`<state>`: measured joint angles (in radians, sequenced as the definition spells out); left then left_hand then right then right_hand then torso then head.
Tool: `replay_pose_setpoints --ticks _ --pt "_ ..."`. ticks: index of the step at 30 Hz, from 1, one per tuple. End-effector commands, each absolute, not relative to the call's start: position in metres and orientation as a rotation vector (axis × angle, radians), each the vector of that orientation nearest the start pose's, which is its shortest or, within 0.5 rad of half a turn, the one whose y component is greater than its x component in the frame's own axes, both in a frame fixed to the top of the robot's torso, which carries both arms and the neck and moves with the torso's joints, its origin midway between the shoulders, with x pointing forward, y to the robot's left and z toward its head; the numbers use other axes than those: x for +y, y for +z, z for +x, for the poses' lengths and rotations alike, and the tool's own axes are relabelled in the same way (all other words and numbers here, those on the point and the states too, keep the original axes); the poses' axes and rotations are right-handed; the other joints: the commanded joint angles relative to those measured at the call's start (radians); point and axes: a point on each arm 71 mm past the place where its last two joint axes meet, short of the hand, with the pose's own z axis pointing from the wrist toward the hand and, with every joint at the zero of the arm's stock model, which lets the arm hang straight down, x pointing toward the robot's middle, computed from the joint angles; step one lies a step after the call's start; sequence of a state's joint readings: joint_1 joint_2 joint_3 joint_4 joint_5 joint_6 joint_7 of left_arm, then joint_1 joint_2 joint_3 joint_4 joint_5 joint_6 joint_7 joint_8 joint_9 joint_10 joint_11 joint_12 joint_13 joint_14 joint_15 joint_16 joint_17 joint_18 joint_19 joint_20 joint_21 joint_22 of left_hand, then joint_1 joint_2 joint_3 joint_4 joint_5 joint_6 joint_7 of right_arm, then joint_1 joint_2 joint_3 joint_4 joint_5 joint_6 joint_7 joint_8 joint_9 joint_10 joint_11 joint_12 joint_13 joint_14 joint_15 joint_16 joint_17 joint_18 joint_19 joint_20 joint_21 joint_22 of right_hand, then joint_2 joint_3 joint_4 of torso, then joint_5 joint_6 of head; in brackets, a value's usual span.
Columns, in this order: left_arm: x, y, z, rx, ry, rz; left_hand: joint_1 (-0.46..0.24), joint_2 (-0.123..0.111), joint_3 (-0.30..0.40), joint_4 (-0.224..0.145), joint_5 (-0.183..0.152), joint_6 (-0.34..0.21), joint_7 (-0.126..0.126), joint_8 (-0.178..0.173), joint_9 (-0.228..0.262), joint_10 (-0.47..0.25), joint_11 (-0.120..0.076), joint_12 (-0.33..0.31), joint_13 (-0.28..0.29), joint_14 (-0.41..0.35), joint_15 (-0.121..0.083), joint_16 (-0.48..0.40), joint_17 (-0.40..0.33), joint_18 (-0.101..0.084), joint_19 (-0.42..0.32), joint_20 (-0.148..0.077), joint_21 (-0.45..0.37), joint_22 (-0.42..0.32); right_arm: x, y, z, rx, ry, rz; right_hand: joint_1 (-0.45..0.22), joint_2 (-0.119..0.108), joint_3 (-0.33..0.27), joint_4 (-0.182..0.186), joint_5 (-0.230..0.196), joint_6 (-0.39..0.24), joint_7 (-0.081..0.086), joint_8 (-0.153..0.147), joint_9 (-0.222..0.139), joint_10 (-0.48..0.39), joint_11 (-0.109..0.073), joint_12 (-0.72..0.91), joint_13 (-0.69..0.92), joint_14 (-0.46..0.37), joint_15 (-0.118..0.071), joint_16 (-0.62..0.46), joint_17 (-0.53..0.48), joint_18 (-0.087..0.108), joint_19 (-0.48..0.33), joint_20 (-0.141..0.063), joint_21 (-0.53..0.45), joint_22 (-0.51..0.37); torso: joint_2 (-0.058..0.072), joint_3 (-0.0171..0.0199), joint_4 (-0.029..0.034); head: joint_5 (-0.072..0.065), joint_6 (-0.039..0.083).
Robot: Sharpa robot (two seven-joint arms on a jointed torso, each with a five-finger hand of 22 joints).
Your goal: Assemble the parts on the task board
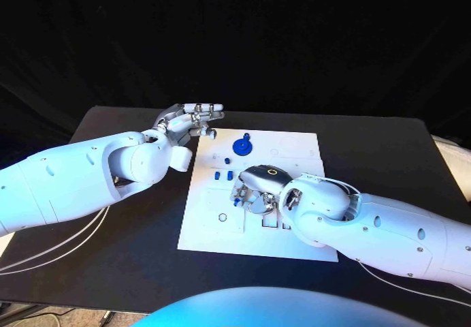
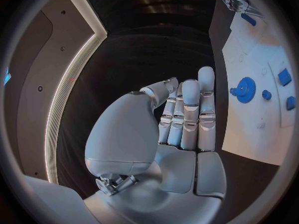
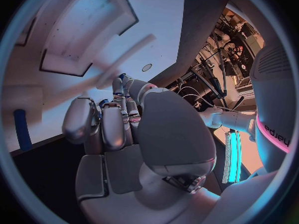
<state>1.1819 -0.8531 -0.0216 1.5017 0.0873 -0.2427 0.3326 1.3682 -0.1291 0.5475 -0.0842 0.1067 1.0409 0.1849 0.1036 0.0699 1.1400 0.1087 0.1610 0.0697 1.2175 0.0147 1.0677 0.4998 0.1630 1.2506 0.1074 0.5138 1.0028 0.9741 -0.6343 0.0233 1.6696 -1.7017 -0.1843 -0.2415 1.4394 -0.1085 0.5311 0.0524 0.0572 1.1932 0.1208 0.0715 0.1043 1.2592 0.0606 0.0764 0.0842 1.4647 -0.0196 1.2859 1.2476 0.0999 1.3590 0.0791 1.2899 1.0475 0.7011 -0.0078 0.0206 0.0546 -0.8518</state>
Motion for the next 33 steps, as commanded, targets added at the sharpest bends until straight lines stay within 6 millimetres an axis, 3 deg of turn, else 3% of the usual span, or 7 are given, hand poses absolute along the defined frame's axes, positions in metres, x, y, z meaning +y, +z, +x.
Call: replay_pose_setpoints --ticks 1,8,12,14,21,27,33 --pt "0.216 -0.186 0.491 1.466 -1.603 -1.248 0.002 0.002 -0.005 -0.001 0.007 0.005 -0.001 0.006 -0.001 -0.003 -0.002 0.007 0.001 -0.01 0.0 -0.003 -0.001 0.019 -0.007 0.002 -0.005 -0.002 -0.059 -0.247 0.396 1.821 0.777 -0.478 -0.013 0.004 -0.004 -0.009 0.004 0.0 0.003 0.002 0.003 -0.008 -0.001 -0.006 0.0 0.048 -0.003 0.004 0.002 0.002 0.004 0.0 0.002 -0.001 0.0 -0.0002 0.0 -0.001 -0.001" --pt "0.215 -0.186 0.49 1.471 -1.607 -1.247 0.001 0.002 -0.007 -0.001 0.007 0.004 -0.001 0.006 -0.001 -0.004 -0.001 0.007 0.001 -0.011 0.0 -0.004 -0.003 0.019 -0.007 0.002 -0.006 -0.002 -0.059 -0.252 0.398 1.855 0.716 -0.494 -0.056 -0.008 -0.038 -0.003 0.023 -0.027 0.01 -0.009 0.001 -0.044 0.009 -0.016 -0.008 0.05 0.005 0.013 0.01 0.002 0.0 0.005 -0.002 -0.006 0.0 -0.0006 -0.0004 -0.003 -0.003" --pt "0.216 -0.186 0.49 1.472 -1.606 -1.247 0.001 0.002 -0.007 -0.001 0.007 0.004 -0.001 0.006 -0.001 -0.004 -0.001 0.007 0.001 -0.011 0.0 -0.004 -0.003 0.019 -0.007 0.002 -0.006 -0.002 -0.06 -0.252 0.4 1.842 0.698 -0.479 -0.08 -0.025 -0.053 0.001 0.031 -0.081 0.029 -0.011 -0.012 -0.101 0.026 -0.015 -0.018 0.045 0.02 0.006 0.001 0.005 -0.012 0.015 -0.015 -0.028 -0.001 -0.0001 -0.0007 -0.006 -0.002" --pt "0.216 -0.186 0.49 1.475 -1.605 -1.248 0.001 0.002 -0.007 -0.001 0.007 0.004 -0.001 0.006 -0.001 -0.004 -0.001 0.007 0.001 -0.011 0.0 -0.004 -0.003 0.019 -0.007 0.002 -0.006 -0.002 -0.061 -0.251 0.4 1.825 0.691 -0.48 -0.09 -0.037 -0.064 0.0 0.032 -0.124 0.039 -0.011 -0.023 -0.158 0.038 -0.014 -0.022 0.035 0.032 -0.012 -0.018 0.014 -0.037 0.024 -0.045 -0.078 -0.001 0.0 -0.0003 -0.007 -0.002" --pt "0.216 -0.187 0.49 1.482 -1.603 -1.248 0.001 0.002 -0.007 -0.001 0.007 0.004 -0.001 0.006 -0.002 -0.005 -0.001 0.007 0.001 -0.009 0.0 -0.002 0.002 0.019 -0.007 0.002 -0.006 -0.002 -0.062 -0.246 0.399 1.757 0.712 -0.459 -0.097 -0.045 -0.102 -0.006 0.028 -0.181 0.03 -0.009 -0.037 -0.242 0.047 0.002 -0.018 -0.001 0.037 -0.082 -0.098 0.036 -0.093 0.036 -0.118 -0.193 -0.001 0.0003 -0.0001 -0.009 0.001" --pt "0.216 -0.187 0.49 1.485 -1.602 -1.248 0.001 0.002 -0.008 -0.001 0.007 0.003 0.0 0.006 -0.002 -0.007 -0.001 0.007 0.001 -0.01 0.0 -0.003 0.0 0.019 -0.007 0.002 -0.006 -0.002 -0.072 -0.234 0.393 1.697 0.762 -0.412 -0.092 -0.042 -0.111 -0.011 0.036 -0.176 0.03 -0.005 -0.035 -0.24 0.044 0.021 -0.015 -0.002 0.035 -0.086 -0.107 0.037 -0.092 0.035 -0.124 -0.199 -0.002 0.0008 -0.0018 -0.013 0.005" --pt "0.217 -0.187 0.49 1.487 -1.601 -1.248 0.001 0.002 -0.009 -0.002 0.007 0.002 0.0 0.006 -0.002 -0.007 0.0 0.008 0.001 -0.012 0.001 -0.004 -0.004 0.019 -0.007 0.002 -0.007 -0.002 -0.096 -0.215 0.394 1.655 0.742 -0.362 -0.092 -0.046 -0.121 -0.013 0.037 -0.173 0.024 -0.004 -0.034 -0.243 0.044 0.032 -0.015 -0.003 0.035 -0.09 -0.114 0.037 -0.092 0.035 -0.128 -0.203 -0.001 0.0003 -0.0019 -0.02 0.012"
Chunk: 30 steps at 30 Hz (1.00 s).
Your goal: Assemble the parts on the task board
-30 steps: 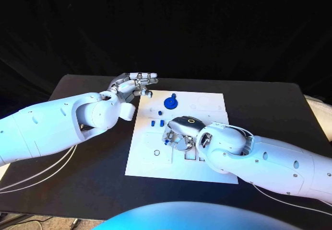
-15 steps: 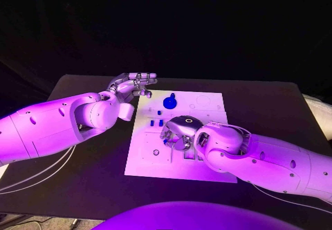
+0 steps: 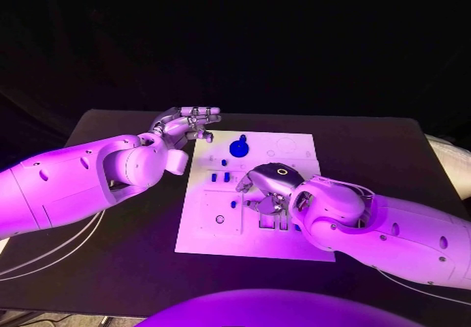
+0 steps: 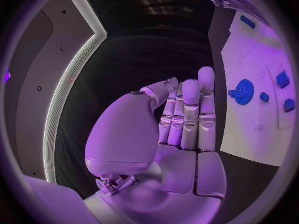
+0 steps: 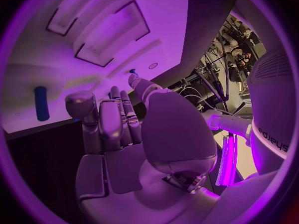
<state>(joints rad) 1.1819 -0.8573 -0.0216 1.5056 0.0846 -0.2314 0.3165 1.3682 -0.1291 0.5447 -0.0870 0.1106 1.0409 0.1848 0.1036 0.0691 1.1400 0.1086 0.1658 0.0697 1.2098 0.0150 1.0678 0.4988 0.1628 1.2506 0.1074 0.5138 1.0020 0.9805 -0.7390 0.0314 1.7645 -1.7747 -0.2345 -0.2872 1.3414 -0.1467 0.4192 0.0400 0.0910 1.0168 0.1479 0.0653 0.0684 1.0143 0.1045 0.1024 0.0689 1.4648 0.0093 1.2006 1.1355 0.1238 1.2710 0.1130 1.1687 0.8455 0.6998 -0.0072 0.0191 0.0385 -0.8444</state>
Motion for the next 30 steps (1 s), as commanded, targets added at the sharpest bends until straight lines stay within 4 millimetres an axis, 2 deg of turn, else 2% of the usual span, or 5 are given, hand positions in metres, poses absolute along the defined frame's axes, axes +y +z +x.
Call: replay_pose_setpoints --ticks 1,12,16,23,30 --pt "0.217 -0.187 0.49 1.487 -1.601 -1.248 0.001 0.002 -0.006 0.001 0.003 0.002 0.0 0.006 -0.001 -0.007 0.0 0.003 0.001 -0.004 0.0 -0.004 -0.002 0.019 -0.007 0.002 -0.007 -0.001 -0.102 -0.211 0.396 1.654 0.73 -0.354 0.006 -0.008 -0.011 0.0 0.004 0.005 -0.006 0.002 0.002 0.003 -0.001 0.01 0.001 -0.003 0.005 -0.004 -0.002 0.013 -0.002 0.0 -0.006 0.001 0.0 -0.0002 -0.0007 -0.005 0.006" --pt "0.217 -0.187 0.489 1.492 -1.612 -1.24 0.002 0.003 -0.006 0.0 0.003 0.003 0.0 0.006 -0.001 -0.007 -0.001 0.004 0.001 -0.005 0.0 -0.005 -0.004 0.019 -0.008 0.002 -0.007 -0.001 -0.159 -0.191 0.419 1.72 0.528 -0.369 0.037 -0.031 -0.105 -0.003 -0.027 -0.009 -0.042 -0.002 0.0 -0.07 -0.016 0.016 -0.005 0.01 -0.021 0.001 -0.009 0.012 0.016 -0.02 -0.007 0.004 0.002 -0.0005 0.0011 -0.016 0.013" --pt "0.217 -0.186 0.489 1.493 -1.615 -1.237 0.003 0.003 -0.007 0.0 0.003 0.003 0.0 0.006 -0.001 -0.007 -0.001 0.004 0.001 -0.005 0.0 -0.005 -0.004 0.019 -0.008 0.002 -0.007 -0.002 -0.164 -0.194 0.423 1.744 0.493 -0.395 0.053 -0.028 -0.132 0.003 -0.033 -0.011 -0.045 -0.002 0.0 -0.081 -0.018 0.021 -0.004 0.009 -0.025 -0.003 -0.015 0.011 0.015 -0.026 -0.012 -0.001 0.001 0.0012 0.0006 -0.014 0.012" --pt "0.217 -0.186 0.489 1.494 -1.617 -1.235 0.003 0.003 -0.007 -0.001 0.003 0.003 -0.001 0.007 -0.001 -0.007 -0.001 0.005 0.001 -0.005 0.0 -0.005 -0.005 0.019 -0.008 0.002 -0.007 -0.002 -0.163 -0.202 0.424 1.783 0.479 -0.429 0.067 -0.008 -0.147 0.015 -0.032 0.006 -0.049 0.002 0.002 -0.062 -0.016 0.046 -0.001 0.013 -0.008 0.0 -0.018 0.009 0.019 -0.015 -0.015 -0.003 0.001 -0.0009 0.0044 -0.011 0.007" --pt "0.218 -0.186 0.489 1.493 -1.614 -1.236 0.003 0.003 -0.007 -0.001 0.003 0.003 -0.001 0.007 -0.001 -0.007 -0.001 0.005 0.001 -0.005 0.0 -0.005 -0.005 0.019 -0.008 0.002 -0.007 -0.002 -0.159 -0.206 0.424 1.798 0.489 -0.44 0.076 0.017 -0.141 0.022 -0.032 0.025 -0.041 0.002 0.003 -0.018 -0.016 0.075 -0.002 0.015 -0.005 0.0 -0.023 0.01 0.023 -0.008 -0.016 -0.004 0.002 -0.0008 0.0006 -0.008 0.005"
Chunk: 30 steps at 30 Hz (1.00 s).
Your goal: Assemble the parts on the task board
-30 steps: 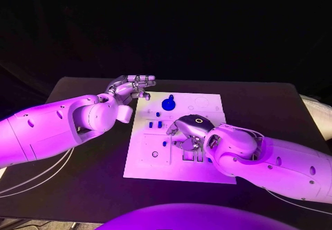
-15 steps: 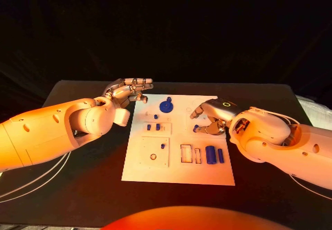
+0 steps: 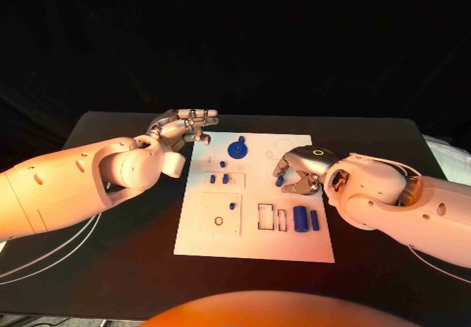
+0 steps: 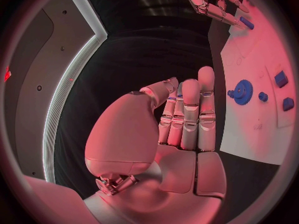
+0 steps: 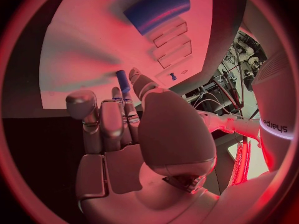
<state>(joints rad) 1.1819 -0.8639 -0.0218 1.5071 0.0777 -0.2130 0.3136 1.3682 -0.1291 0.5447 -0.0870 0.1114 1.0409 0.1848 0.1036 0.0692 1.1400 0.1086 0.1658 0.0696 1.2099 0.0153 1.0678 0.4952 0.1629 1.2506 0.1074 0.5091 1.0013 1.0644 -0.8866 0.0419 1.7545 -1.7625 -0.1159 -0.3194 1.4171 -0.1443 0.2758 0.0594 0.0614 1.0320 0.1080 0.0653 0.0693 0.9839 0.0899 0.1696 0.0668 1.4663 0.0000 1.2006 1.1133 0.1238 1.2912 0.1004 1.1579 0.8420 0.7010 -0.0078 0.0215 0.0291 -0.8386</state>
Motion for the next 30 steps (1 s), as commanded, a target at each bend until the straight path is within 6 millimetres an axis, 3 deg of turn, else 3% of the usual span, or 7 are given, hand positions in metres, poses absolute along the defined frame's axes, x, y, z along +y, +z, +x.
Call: replay_pose_setpoints --ticks 1,4,9,17,21,30 --pt "0.218 -0.186 0.489 1.493 -1.614 -1.236 0.003 0.003 -0.007 -0.001 0.002 0.003 -0.001 0.007 -0.001 -0.007 -0.001 0.005 0.001 -0.006 0.0 -0.005 -0.001 0.019 -0.008 0.002 -0.002 -0.001 -0.159 -0.206 0.424 1.796 0.492 -0.439 0.003 0.02 0.007 0.003 -0.003 0.015 0.001 0.003 0.002 0.021 -0.003 0.012 0.0 0.014 0.004 0.001 -0.001 0.01 0.004 0.005 -0.005 0.0 0.0 -0.0003 -0.002 0.001 -0.001" --pt "0.218 -0.187 0.49 1.494 -1.614 -1.235 0.003 0.003 -0.007 -0.001 0.002 0.003 -0.001 0.007 -0.001 -0.007 -0.001 0.005 0.001 -0.006 0.0 -0.005 -0.001 0.019 -0.008 0.002 -0.002 -0.001 -0.156 -0.207 0.425 1.789 0.504 -0.436 0.009 0.043 0.035 0.008 -0.008 0.04 0.01 0.008 0.005 0.067 -0.01 0.025 -0.001 0.019 -0.002 0.007 0.002 0.008 0.012 0.001 0.002 0.01 0.0 -0.0005 -0.001 0.0 -0.001" --pt "0.218 -0.187 0.49 1.494 -1.614 -1.235 0.003 0.003 -0.007 -0.001 0.002 0.003 -0.001 0.007 -0.001 -0.007 -0.001 0.005 0.001 -0.006 0.0 -0.005 -0.001 0.019 -0.008 0.002 -0.002 -0.001 -0.155 -0.207 0.426 1.784 0.508 -0.434 0.02 0.068 0.079 0.009 -0.011 0.081 0.009 0.019 0.011 0.133 -0.022 0.033 0.0 0.029 -0.01 0.023 0.017 0.003 0.031 -0.006 0.022 0.041 0.001 -0.0006 -0.0001 -0.001 -0.002" --pt "0.217 -0.187 0.49 1.495 -1.614 -1.235 0.003 0.003 -0.007 -0.001 0.002 0.003 -0.001 0.007 -0.001 -0.007 -0.001 0.005 0.001 -0.006 0.0 -0.005 -0.001 0.019 -0.008 0.002 -0.002 -0.001 -0.154 -0.205 0.431 1.723 0.504 -0.412 0.06 0.102 0.143 -0.028 -0.013 0.141 0.005 0.043 0.026 0.225 -0.042 0.04 0.007 0.038 -0.03 0.044 0.04 -0.01 0.066 -0.023 0.069 0.113 0.0 0.0005 -0.0009 -0.002 -0.005" --pt "0.217 -0.187 0.49 1.496 -1.614 -1.236 0.003 0.003 -0.007 -0.001 0.002 0.003 -0.001 0.007 -0.001 -0.007 -0.001 0.005 0.001 -0.006 0.0 -0.005 -0.001 0.019 -0.008 0.002 -0.002 -0.001 -0.154 -0.2 0.432 1.66 0.541 -0.371 0.07 0.106 0.171 -0.043 -0.013 0.14 0.008 0.041 0.027 0.239 -0.042 0.033 0.008 0.04 -0.032 0.05 0.047 -0.012 0.071 -0.027 0.077 0.125 -0.001 0.0 -0.0007 -0.003 -0.004" --pt "0.218 -0.189 0.49 1.495 -1.611 -1.238 0.003 0.005 -0.009 -0.002 0.002 0.003 0.0 0.007 -0.001 -0.007 -0.001 0.007 0.001 -0.006 0.0 -0.004 -0.001 0.019 -0.008 0.002 -0.003 -0.001 -0.153 -0.178 0.418 1.602 0.691 -0.248 0.056 0.088 0.219 -0.062 -0.012 0.133 0.018 0.03 0.028 0.244 -0.035 0.006 0.007 0.035 -0.028 0.04 0.033 -0.014 0.072 -0.025 0.084 0.133 -0.001 -0.0001 -0.0016 0.001 -0.002"
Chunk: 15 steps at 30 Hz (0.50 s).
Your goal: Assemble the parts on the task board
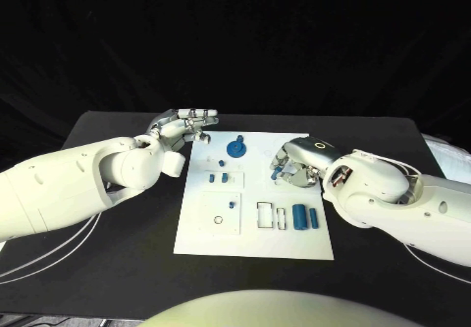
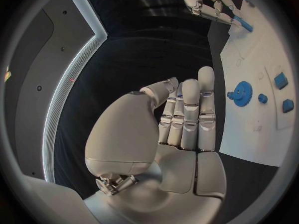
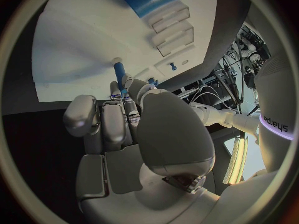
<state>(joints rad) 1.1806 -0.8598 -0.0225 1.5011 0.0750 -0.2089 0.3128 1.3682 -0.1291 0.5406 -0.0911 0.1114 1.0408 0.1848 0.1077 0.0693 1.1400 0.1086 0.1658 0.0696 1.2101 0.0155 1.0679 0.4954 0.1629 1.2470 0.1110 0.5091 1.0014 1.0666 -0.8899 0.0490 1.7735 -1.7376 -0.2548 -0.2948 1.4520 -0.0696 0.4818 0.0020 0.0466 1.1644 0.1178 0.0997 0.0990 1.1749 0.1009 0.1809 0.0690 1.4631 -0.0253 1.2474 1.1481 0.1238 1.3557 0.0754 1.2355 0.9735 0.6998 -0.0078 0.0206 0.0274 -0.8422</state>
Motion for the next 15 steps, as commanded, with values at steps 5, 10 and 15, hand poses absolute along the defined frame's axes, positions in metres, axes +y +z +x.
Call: replay_pose_setpoints --ticks 5,10,15 --pt "0.218 -0.189 0.49 1.496 -1.61 -1.239 0.003 0.005 -0.005 0.003 0.002 0.003 0.0 0.003 -0.001 -0.007 -0.001 0.007 0.001 -0.006 0.0 -0.004 -0.001 0.019 -0.005 -0.001 -0.003 -0.001 -0.14 -0.169 0.405 1.605 0.772 -0.239 0.018 0.01 0.016 -0.007 0.004 0.001 0.009 -0.005 -0.002 0.054 -0.045 -0.008 0.005 0.038 -0.003 -0.008 -0.003 -0.014 0.009 0.001 0.008 0.004 0.0 -0.0002 -0.0004 0.008 0.002" --pt "0.217 -0.19 0.49 1.498 -1.612 -1.239 0.003 0.005 -0.005 0.003 0.002 0.003 0.0 0.003 -0.001 -0.007 -0.001 0.007 0.001 -0.006 0.0 -0.004 -0.001 0.019 -0.005 -0.001 -0.003 -0.001 -0.114 -0.169 0.393 1.62 0.864 -0.27 0.016 0.008 0.02 -0.009 0.004 0.0 0.011 -0.006 -0.002 0.053 -0.044 -0.011 0.005 0.037 -0.002 -0.008 -0.003 -0.014 0.009 0.001 0.008 0.004 0.0 -0.0006 0.0009 0.016 0.003" --pt "0.215 -0.19 0.49 1.5 -1.615 -1.239 0.003 0.005 -0.005 0.003 0.002 0.003 0.0 0.003 -0.001 -0.007 -0.001 0.007 0.001 -0.006 0.0 -0.004 -0.001 0.019 -0.005 -0.001 -0.003 -0.001 -0.086 -0.176 0.382 1.635 0.935 -0.323 0.015 0.007 0.024 -0.012 0.004 -0.001 0.011 -0.008 -0.002 0.053 -0.044 -0.014 0.005 0.037 -0.002 -0.008 -0.004 -0.014 0.008 0.001 0.008 0.002 0.001 -0.001 0.0016 0.027 0.002"
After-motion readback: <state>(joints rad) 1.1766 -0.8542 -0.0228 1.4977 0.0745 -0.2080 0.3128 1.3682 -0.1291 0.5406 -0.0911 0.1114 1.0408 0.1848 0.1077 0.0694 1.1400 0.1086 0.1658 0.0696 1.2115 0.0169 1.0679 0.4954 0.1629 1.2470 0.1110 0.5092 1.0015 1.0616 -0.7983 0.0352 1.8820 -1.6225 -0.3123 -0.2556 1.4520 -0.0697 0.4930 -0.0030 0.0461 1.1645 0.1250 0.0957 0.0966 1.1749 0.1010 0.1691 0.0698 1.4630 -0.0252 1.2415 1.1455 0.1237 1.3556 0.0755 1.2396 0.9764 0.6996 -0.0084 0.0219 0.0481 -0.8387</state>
